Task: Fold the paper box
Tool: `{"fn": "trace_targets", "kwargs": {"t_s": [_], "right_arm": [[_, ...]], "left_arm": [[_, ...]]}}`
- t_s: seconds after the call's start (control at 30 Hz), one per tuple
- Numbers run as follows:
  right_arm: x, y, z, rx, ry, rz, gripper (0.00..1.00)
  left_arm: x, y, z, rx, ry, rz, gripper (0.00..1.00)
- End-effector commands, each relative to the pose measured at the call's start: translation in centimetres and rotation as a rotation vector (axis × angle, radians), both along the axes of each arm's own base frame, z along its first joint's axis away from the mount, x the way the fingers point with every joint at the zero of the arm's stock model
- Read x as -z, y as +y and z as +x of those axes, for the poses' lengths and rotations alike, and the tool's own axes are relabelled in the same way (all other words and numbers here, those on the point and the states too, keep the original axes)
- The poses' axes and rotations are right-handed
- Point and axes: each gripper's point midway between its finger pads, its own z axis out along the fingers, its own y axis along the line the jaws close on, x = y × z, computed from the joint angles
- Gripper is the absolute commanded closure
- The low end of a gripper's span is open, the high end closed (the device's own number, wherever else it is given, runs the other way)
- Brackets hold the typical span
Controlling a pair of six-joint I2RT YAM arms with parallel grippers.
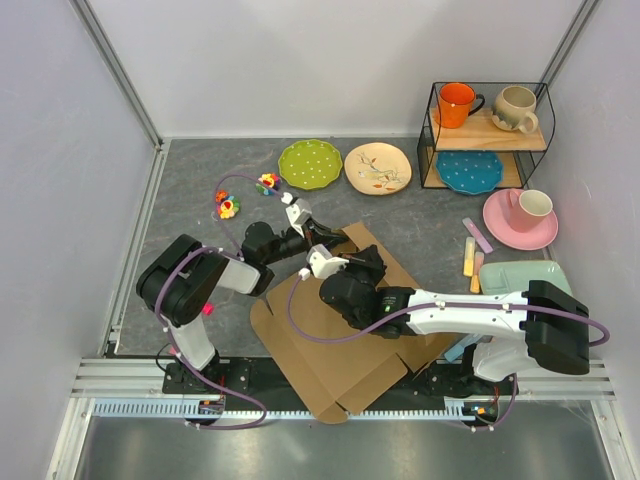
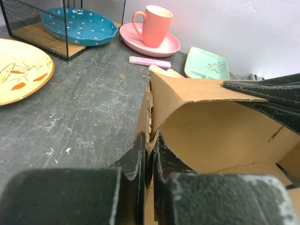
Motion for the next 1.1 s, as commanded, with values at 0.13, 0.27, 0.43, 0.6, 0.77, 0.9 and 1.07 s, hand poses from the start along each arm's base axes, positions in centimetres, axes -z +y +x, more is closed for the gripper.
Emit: {"fn": "trace_targets", "kwargs": {"t_s": [0.13,0.27,0.43,0.6,0.77,0.9,1.07], "right_arm": [[2.4,3.6,-1.1,-0.144,0.128,0.076,1.00],[2.4,3.6,-1.1,-0.144,0.126,0.074,1.00],[2.4,3.7,-1.1,-0.144,0.126,0.074,1.00],[2.3,3.8,-1.1,-0.149,0.126,0.079,1.00],[2.0,3.8,-1.1,-0.149,0.122,0.091,1.00],[1.6,3.6,-1.0,-0.135,0.110,0.104,1.00],[-1.4,3.2,-0.8,-0.089,0.058,0.230,0.64]], "left_arm": [[-0.8,-0.6,0.3,-0.030,-0.086,-0.017,0.84],[-0.2,-0.6,0.2,-0.042,-0.079,0.014,0.59],[1.4,-1.3,-0.4,-0.053,-0.102,0.093,0.62],[2.9,-0.8,-0.1,-0.110,-0.101,0.151,0.89],[3.7,-0.6,-0.2,-0.150,-0.092,0.162,0.98],[3.7,-0.1,-0.2,-0.208,-0.083,0.169,0.98],[3.6,0.8,-0.1,-0.289,-0.078,0.197,0.98]]}}
